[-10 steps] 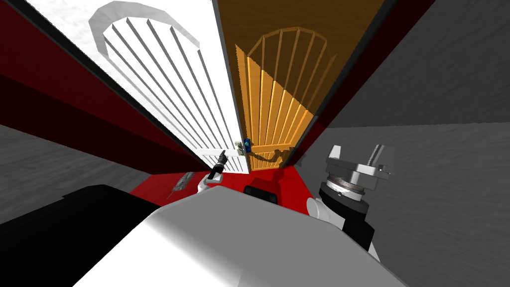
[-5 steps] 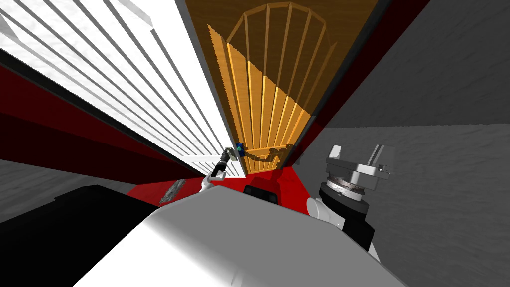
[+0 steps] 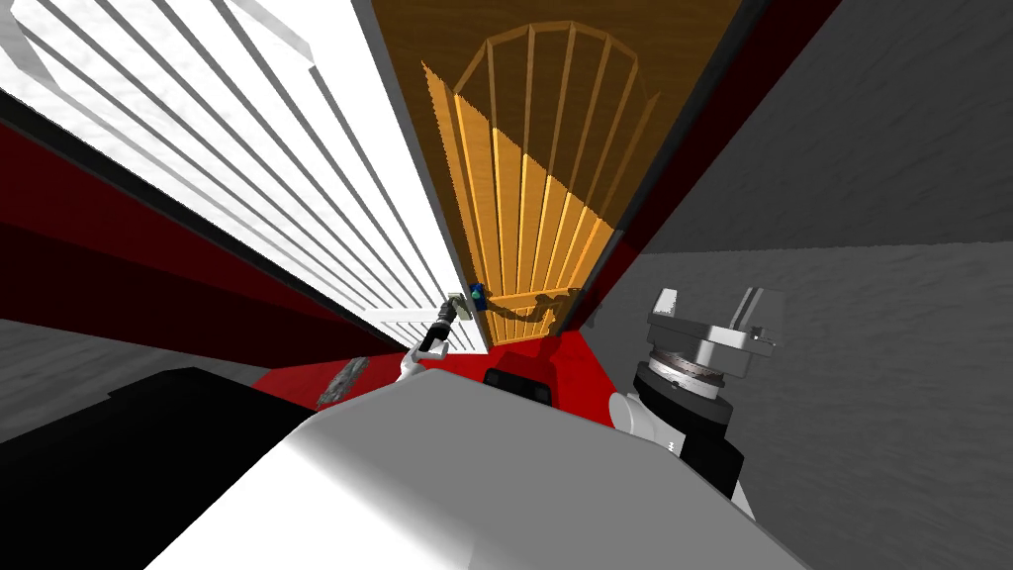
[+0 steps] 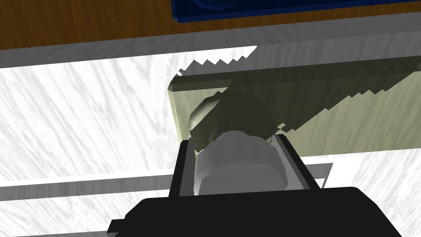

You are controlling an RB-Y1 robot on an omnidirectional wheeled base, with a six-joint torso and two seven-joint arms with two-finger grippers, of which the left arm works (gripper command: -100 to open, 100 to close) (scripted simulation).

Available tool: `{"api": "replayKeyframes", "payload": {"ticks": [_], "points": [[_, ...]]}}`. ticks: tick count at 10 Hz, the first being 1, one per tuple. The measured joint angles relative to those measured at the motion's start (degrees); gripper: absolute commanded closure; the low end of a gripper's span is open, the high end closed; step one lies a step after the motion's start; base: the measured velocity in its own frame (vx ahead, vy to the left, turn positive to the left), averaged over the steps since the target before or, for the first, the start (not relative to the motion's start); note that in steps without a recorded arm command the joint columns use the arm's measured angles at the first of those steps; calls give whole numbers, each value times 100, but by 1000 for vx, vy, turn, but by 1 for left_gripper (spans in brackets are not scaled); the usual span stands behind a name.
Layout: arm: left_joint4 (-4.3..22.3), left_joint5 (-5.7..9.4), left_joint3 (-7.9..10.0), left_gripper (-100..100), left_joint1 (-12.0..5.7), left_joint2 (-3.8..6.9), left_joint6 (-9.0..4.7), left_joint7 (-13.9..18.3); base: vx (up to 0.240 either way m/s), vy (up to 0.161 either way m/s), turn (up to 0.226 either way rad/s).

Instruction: Pull the door open

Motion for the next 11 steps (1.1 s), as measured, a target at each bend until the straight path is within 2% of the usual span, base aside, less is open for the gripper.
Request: {"api": "replayKeyframes", "payload": {"ticks": [2, 4, 6, 7, 11], "points": [[-2, -1, 3, 100, 19, 7, -40, 1, -176, 46, 23], [-25, 21, 8, 100, 72, 96, -3, 48, -228, 38, 35], [-31, 32, 16, 100, 230, 160, -5, 85, -218, 61, -46], [-63, 35, -29, -100, 299, 203, -17, 117, -218, 27, -88], [-350, 26, -305, -100, 453, 277, -89, 234, -210, -26, -63]]}}
